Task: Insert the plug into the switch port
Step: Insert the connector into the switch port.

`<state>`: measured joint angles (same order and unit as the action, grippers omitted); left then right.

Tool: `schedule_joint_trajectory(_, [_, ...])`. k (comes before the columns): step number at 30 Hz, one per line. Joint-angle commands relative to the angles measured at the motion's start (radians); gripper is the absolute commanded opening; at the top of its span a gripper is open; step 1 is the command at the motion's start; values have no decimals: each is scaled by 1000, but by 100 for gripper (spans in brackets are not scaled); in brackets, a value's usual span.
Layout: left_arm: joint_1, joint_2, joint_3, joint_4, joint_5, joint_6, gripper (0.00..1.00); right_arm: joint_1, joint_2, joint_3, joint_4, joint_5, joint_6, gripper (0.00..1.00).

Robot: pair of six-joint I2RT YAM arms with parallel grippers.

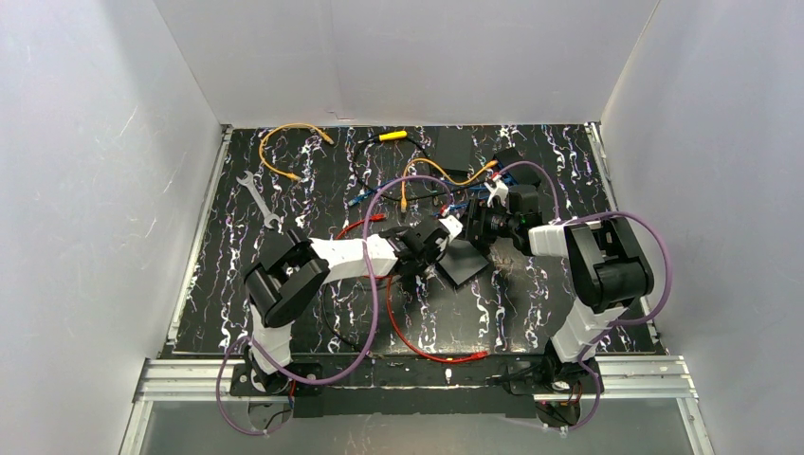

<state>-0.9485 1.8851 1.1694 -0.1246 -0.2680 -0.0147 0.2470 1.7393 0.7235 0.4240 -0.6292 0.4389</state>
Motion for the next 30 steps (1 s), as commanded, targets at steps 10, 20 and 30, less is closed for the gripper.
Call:
schedule_joint_trajectory(10, [-65, -55, -94, 200, -127, 155, 0, 0, 67, 20, -65, -33, -3, 83])
schedule_joint_trajectory(20, [-69, -68, -131, 279, -142, 173, 0, 0, 92, 35, -85, -50, -5, 81])
schedule_joint_trajectory(30, [-69, -110, -202, 380, -89, 183, 0, 1, 106, 42, -97, -53, -6, 81])
